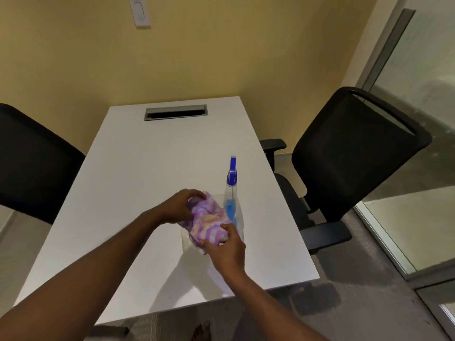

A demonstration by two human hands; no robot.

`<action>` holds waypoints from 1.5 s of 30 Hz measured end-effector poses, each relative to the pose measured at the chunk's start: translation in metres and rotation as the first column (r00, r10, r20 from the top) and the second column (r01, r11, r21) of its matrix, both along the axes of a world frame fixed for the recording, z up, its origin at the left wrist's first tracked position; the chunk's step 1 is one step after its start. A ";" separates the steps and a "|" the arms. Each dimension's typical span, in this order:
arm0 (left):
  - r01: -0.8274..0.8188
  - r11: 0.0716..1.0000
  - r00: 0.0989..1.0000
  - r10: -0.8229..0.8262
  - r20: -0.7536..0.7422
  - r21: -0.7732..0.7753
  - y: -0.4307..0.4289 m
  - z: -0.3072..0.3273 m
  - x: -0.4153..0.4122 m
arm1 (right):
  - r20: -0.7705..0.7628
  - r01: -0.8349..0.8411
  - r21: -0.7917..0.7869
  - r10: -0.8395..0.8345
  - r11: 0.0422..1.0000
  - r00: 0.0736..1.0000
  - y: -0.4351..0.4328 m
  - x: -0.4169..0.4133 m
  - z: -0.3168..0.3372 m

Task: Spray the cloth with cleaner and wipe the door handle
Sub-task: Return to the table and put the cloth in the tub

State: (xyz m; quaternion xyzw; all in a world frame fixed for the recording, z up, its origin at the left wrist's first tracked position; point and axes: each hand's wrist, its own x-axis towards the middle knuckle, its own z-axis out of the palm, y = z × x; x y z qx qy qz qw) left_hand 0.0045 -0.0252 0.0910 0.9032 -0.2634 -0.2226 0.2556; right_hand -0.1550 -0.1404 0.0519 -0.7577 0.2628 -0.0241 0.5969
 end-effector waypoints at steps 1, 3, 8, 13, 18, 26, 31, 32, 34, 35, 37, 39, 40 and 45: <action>0.036 0.998 0.999 -0.036 0.010 0.042 0.002 -0.005 0.014 | -0.017 0.030 0.006 -0.030 1.000 0.999 0.008 0.011 -0.003; 0.103 0.988 0.994 -0.106 0.016 0.117 0.004 -0.016 0.041 | -0.062 0.098 0.070 -0.094 0.993 0.994 0.022 0.033 -0.008; 0.286 0.931 0.953 -0.300 0.030 0.228 -0.003 -0.042 0.084 | -0.200 0.158 0.018 -0.151 0.987 0.968 0.033 0.073 -0.019; 0.423 0.852 0.895 -0.446 0.004 0.308 -0.009 -0.073 0.113 | -0.351 0.199 0.031 -0.176 0.979 0.920 0.039 0.105 -0.033; 0.533 0.774 0.818 -0.574 0.023 0.341 -0.015 -0.092 0.125 | -0.477 0.142 -0.051 -0.149 0.989 0.866 0.041 0.126 -0.047; 0.641 0.585 0.649 -0.759 0.055 0.497 -0.021 -0.111 0.125 | -0.620 -0.084 -0.128 -0.013 0.988 0.784 0.040 0.153 -0.059; 0.565 0.705 0.726 -0.672 0.149 0.430 -0.017 -0.133 0.112 | -0.696 -0.225 -0.189 0.031 0.956 0.718 0.033 0.160 -0.063; 0.555 0.713 0.733 -0.663 0.153 0.428 -0.015 -0.137 0.111 | -0.709 -0.259 -0.207 0.038 0.943 0.704 0.035 0.161 -0.063; 0.509 0.740 0.758 -0.627 0.178 0.440 -0.015 -0.137 0.108 | -0.725 -0.305 -0.233 0.043 0.923 0.687 0.039 0.164 -0.070; 0.508 0.732 0.750 -0.635 0.185 0.453 -0.016 -0.133 0.105 | -0.751 -0.350 -0.228 0.064 0.908 0.657 0.042 0.167 -0.077; 0.526 0.668 0.659 -0.712 0.243 0.527 -0.018 -0.128 0.102 | -0.783 -0.431 -0.229 0.098 0.873 0.614 0.041 0.172 -0.099; 0.504 0.673 0.654 -0.707 0.270 0.542 -0.018 -0.131 0.104 | -0.793 -0.492 -0.261 0.106 0.830 0.600 0.040 0.167 -0.086; 0.486 0.693 0.653 -0.693 0.305 0.532 -0.017 -0.135 0.105 | -0.791 -0.518 -0.285 0.108 0.806 0.603 0.039 0.165 -0.084; 0.478 0.722 0.682 -0.664 0.306 0.500 -0.018 -0.117 0.092 | -0.792 -0.579 -0.385 0.065 0.718 0.607 0.036 0.152 -0.080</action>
